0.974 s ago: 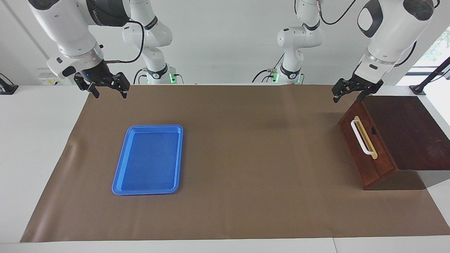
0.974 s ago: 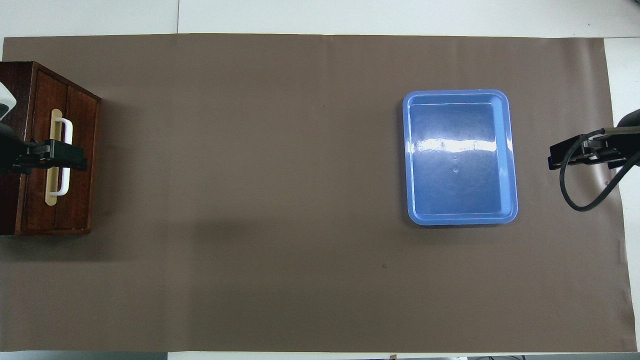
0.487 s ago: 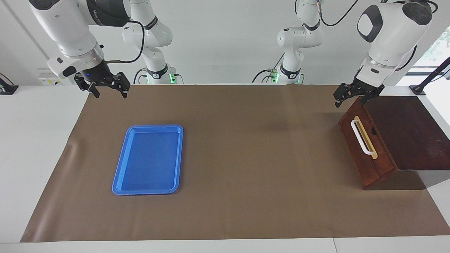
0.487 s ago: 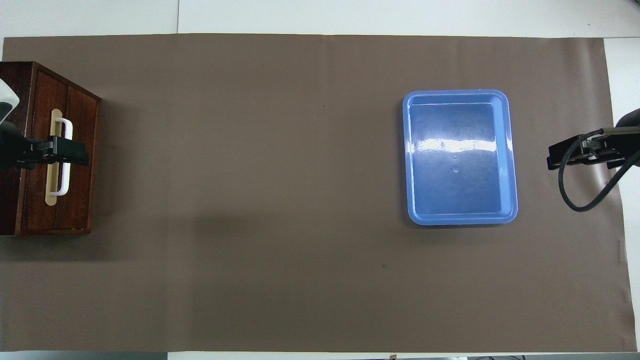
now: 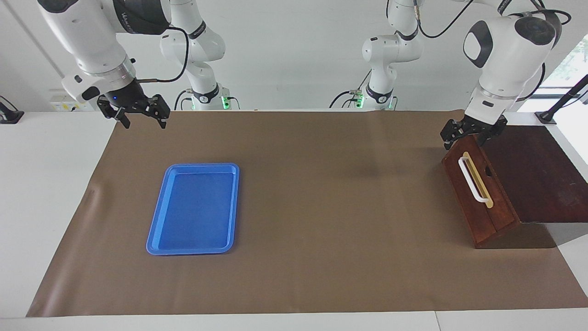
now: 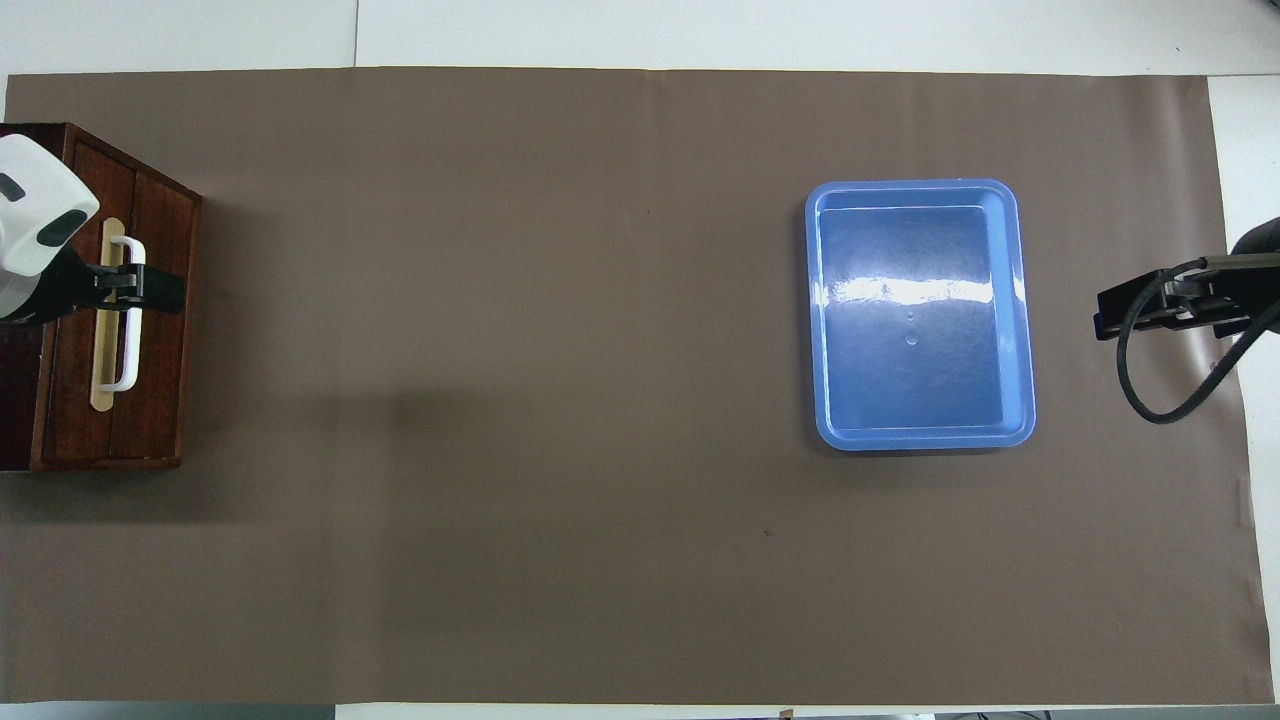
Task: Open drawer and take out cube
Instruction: 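Pull the white drawer handle away from the box with the left gripper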
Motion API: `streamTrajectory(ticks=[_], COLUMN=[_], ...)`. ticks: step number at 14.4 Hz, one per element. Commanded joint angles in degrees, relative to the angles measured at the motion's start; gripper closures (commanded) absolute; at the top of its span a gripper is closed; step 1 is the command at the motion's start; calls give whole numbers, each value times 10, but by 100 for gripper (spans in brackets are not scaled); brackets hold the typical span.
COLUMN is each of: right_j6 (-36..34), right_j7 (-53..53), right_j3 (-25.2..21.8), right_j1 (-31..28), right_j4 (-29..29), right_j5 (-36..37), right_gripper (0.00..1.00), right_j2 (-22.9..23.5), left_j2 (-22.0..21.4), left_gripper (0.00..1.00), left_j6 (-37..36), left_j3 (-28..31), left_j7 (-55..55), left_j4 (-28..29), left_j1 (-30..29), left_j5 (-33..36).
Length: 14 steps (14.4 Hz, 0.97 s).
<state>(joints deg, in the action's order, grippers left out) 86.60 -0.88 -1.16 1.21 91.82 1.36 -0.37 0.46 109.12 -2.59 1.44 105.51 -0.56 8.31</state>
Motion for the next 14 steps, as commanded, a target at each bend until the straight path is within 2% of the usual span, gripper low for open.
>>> streamTrajectory(ticks=[1,4,6,8,11,14], right_j6=[-11,-11,-10,-11,-10,-10], right_j7=[11,11,11,11,11,11], right_j3=[4,4,4,4,4,4], right_j1=[-7,-7,-7,-7,-7,-7], right_j4=[6,6,6,6,6,6], right_j5=[-1,-1,-1,-1,-1,-1], right_gripper=[0,0,0,0,0,0], right_j2=[-9,-9,-9,-9,-8,-9], left_j2=[21,35,45,63,66,67], left_gripper=[0,0,0,0,0,0], left_j6=[39,49,76,93,116,125], left_j3=[-1,-1,-1,-1,-1,-1], left_j7=[8,10,64,113,112,113], left_j4=[15,22,35,35,41,52], left_j1=[-3,11,25,35,31,28], left_j5=[35,91,130,143,153,202])
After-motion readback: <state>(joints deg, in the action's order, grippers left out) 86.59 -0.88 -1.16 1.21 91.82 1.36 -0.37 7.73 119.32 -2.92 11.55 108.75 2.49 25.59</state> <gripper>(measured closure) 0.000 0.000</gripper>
